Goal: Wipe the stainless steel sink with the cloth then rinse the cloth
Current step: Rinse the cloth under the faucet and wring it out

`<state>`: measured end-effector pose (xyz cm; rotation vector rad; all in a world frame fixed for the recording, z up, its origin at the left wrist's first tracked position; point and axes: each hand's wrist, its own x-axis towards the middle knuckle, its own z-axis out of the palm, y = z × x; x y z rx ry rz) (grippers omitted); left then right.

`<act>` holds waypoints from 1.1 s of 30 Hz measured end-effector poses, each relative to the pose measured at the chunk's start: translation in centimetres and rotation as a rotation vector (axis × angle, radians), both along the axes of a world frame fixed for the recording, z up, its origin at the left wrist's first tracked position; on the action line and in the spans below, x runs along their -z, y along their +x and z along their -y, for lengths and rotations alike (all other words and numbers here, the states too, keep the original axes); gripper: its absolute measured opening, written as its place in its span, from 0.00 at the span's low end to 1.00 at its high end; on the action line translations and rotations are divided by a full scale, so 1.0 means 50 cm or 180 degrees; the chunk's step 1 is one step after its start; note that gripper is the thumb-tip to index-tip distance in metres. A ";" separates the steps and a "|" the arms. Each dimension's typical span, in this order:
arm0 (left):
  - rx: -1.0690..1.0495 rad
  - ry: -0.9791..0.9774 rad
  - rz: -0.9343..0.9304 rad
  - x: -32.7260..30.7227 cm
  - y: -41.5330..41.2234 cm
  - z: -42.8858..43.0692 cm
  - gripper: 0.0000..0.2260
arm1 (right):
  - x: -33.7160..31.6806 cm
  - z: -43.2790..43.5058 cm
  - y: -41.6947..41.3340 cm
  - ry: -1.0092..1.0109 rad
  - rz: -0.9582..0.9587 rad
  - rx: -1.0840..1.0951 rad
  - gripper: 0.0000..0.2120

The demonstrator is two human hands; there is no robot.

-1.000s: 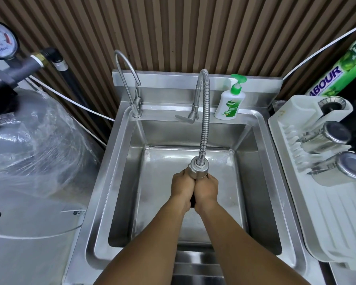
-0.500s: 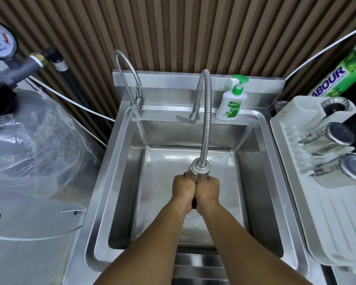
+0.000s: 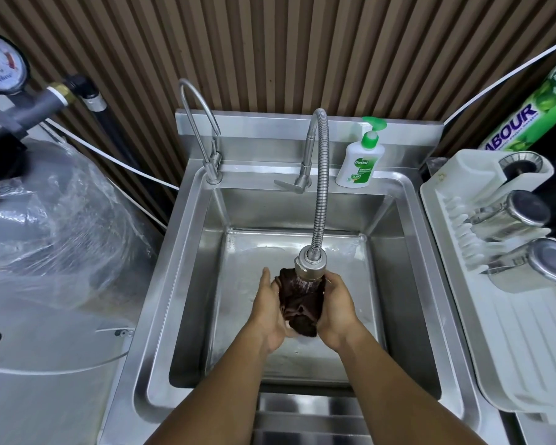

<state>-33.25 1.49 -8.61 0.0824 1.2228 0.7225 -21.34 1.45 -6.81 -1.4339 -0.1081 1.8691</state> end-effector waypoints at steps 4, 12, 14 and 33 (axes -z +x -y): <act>0.0498 0.0064 0.0116 -0.003 -0.013 0.017 0.25 | 0.011 0.025 0.017 0.0247 -0.0084 -0.0122 0.15; 0.0251 0.0285 -0.0696 -0.027 0.045 -0.005 0.19 | 0.009 0.024 -0.026 0.0631 0.1235 -0.0278 0.14; 0.0359 0.0277 -0.0937 -0.032 0.061 -0.015 0.19 | 0.011 0.013 -0.038 0.0562 0.1400 -0.0207 0.15; 0.0032 0.0511 -0.1531 -0.022 0.087 -0.031 0.12 | 0.011 -0.029 -0.046 0.0287 0.1374 0.0201 0.15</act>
